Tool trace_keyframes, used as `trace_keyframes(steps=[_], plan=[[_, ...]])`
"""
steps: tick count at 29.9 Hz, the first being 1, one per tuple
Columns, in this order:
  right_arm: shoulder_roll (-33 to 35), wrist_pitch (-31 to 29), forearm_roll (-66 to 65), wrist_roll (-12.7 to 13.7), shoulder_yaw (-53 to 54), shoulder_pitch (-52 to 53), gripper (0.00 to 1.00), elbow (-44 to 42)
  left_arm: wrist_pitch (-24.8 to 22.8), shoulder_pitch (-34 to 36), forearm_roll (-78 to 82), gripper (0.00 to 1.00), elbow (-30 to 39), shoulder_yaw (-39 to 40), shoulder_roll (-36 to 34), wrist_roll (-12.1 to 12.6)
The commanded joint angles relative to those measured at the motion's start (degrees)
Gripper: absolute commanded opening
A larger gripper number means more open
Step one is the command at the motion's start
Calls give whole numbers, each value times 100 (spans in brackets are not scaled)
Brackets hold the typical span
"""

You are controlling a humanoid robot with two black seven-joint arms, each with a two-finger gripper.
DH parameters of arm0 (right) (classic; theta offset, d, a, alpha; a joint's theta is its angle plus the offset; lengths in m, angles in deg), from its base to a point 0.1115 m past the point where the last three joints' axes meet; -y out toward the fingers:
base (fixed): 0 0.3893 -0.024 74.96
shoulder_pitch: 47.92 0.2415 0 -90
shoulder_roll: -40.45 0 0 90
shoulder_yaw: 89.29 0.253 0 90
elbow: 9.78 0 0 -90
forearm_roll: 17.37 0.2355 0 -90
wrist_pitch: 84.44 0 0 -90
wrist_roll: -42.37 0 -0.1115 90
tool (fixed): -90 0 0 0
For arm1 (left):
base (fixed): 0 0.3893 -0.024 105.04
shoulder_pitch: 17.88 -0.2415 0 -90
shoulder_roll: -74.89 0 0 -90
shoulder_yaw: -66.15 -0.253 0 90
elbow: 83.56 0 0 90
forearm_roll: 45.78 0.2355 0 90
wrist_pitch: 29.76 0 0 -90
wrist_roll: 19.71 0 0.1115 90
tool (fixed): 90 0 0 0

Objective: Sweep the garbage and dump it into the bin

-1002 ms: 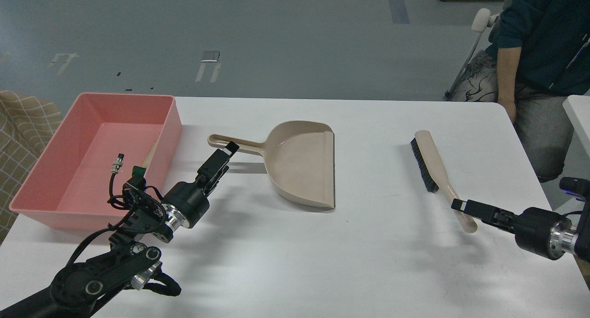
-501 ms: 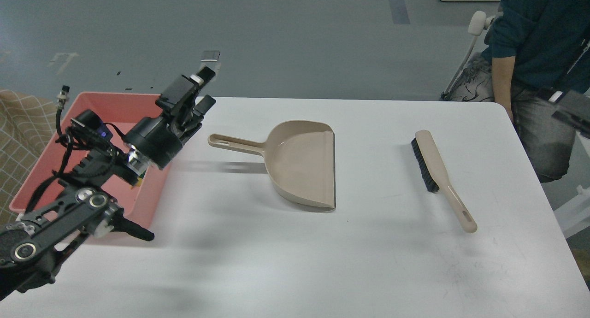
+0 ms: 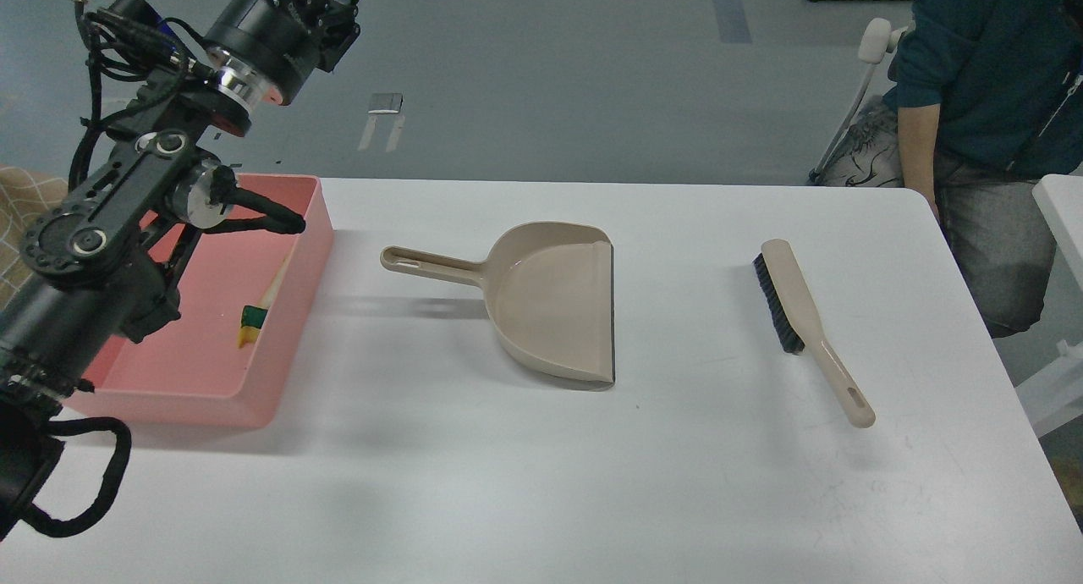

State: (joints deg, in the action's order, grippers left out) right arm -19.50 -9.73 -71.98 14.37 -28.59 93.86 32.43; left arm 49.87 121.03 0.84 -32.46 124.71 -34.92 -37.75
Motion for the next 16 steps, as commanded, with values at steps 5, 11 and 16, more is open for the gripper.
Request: trace_keyframes(steps=[5,11,16], plan=[[-877,17,653,0,293,139,100,-266,-18,768,-601,98,-1409,-64,776,-235],[-1115,26,996,0,320,139,100,-248,-18,866,-628,98,-1779,-55,1120,-270],[-1255,26,1014,0,320,139,100,-231,43,822,-628,98,-1771,-73,1199,-340]])
